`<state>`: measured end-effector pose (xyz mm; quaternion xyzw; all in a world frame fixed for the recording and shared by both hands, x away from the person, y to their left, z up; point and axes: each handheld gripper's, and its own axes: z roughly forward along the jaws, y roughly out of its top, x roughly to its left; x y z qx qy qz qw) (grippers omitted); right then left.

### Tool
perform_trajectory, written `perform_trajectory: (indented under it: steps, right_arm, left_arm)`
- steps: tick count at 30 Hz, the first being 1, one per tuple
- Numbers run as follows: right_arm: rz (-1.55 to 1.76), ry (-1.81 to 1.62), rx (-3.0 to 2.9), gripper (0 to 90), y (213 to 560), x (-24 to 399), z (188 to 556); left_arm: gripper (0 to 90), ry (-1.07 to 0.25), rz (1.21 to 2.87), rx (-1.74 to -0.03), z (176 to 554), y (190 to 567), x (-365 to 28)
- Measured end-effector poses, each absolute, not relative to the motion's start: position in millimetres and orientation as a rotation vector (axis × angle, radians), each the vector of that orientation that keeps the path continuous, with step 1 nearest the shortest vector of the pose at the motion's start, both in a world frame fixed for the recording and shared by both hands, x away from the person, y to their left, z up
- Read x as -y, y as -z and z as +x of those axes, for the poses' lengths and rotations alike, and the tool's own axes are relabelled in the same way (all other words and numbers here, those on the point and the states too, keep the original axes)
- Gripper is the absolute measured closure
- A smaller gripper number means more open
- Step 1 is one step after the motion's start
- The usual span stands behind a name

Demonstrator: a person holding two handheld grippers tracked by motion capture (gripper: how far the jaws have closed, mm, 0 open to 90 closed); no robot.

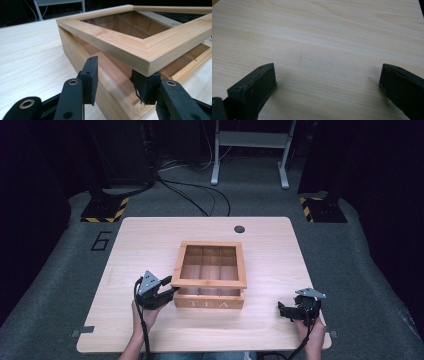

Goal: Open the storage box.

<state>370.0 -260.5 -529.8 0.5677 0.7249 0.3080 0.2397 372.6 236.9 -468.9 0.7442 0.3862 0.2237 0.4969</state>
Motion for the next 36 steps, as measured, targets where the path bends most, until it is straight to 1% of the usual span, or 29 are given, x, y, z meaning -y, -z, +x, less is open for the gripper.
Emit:
perform_trajectory:
  steps: [6,13,19,23,24,26,28,31,36]
  right_arm:
    - [1.554,-0.844,-1.984,0.5,529.8,260.4,370.0]
    - [1.552,-0.848,-1.982,0.5,529.9,260.5,369.9]
    - [1.552,-0.847,-1.983,0.5,529.9,260.5,369.9]
    - [1.553,-0.848,-1.982,0.5,529.9,260.5,369.9]
    - [1.552,-0.847,-1.983,0.5,529.9,260.5,369.9]
    - [1.552,-0.848,-1.982,0.6,529.9,260.5,369.8]
    - [1.543,-0.849,-1.985,0.9,530.0,260.3,369.8]
    - [1.544,-0.849,-1.986,0.9,529.9,260.3,369.8]
    - [1.544,-0.850,-1.985,0.9,530.0,260.4,369.8]
  left_arm:
    - [54.5,-0.497,1.796,-0.954,372.5,479.1,-239.3]
    - [52.2,-0.462,1.816,-0.955,370.7,481.8,-241.4]
    - [47.5,-0.436,1.812,-0.955,365.4,483.7,-246.2]
    - [36.9,-0.407,1.841,-0.964,362.4,483.6,-248.1]
    - [34.5,-0.404,1.870,-0.974,362.1,484.8,-247.2]
    - [25.8,-0.385,1.900,-0.999,359.3,491.3,-244.3]
    - [20.7,-0.393,1.928,-1.017,355.9,495.5,-243.2]
    - [14.9,-0.381,1.945,-1.054,350.9,504.1,-244.0]
    - [8.6,-0.394,2.005,-1.124,343.1,521.6,-251.1]
